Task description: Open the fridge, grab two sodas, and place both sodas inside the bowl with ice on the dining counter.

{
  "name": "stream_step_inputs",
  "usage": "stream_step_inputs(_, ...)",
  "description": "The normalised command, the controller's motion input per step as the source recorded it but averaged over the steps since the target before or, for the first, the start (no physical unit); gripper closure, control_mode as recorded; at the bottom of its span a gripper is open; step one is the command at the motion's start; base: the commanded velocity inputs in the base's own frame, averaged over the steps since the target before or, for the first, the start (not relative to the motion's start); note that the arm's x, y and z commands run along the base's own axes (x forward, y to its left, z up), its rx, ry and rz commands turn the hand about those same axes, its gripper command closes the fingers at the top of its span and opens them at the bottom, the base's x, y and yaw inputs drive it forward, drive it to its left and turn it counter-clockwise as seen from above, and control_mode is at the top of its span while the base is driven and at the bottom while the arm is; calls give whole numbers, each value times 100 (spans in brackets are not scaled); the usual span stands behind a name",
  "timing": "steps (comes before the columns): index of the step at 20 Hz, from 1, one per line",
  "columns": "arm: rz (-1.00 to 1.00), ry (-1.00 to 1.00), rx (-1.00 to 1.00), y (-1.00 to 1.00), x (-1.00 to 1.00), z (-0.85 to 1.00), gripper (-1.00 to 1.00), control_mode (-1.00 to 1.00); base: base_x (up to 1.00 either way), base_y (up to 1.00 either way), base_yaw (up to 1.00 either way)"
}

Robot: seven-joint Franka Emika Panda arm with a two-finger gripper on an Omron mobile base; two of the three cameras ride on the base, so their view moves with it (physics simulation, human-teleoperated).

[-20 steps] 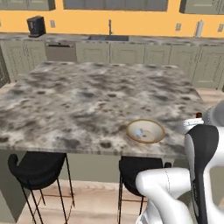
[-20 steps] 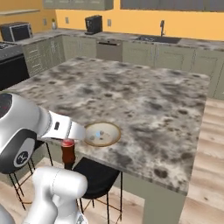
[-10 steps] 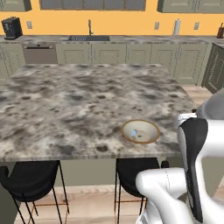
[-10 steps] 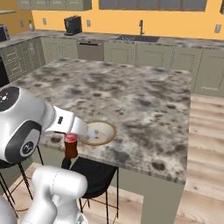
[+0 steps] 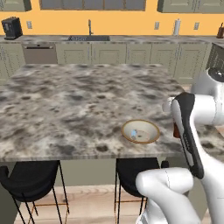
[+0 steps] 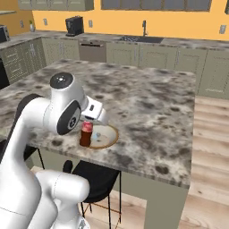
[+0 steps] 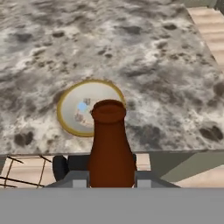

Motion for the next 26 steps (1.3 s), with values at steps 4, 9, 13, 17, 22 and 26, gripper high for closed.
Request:
stream_step_inputs(4, 3, 17, 6, 5, 100, -33, 100, -100, 0, 0, 0)
stream_step_inputs(9, 5, 22, 0, 21, 51, -46, 100, -100, 0, 0, 0)
stream_step_inputs(13, 2, 19, 0, 11, 52, -39, 100, -100, 0, 0, 0)
stream_step_inputs(17, 0, 10, 0, 0, 72, -24, 100, -100, 0, 0, 0)
stream_step_inputs(22, 0, 7, 0, 4, 65, -31, 100, -100, 0, 0, 0)
stream_step_inputs(26, 0, 5, 0, 6, 54, -38, 100, -100, 0, 0, 0)
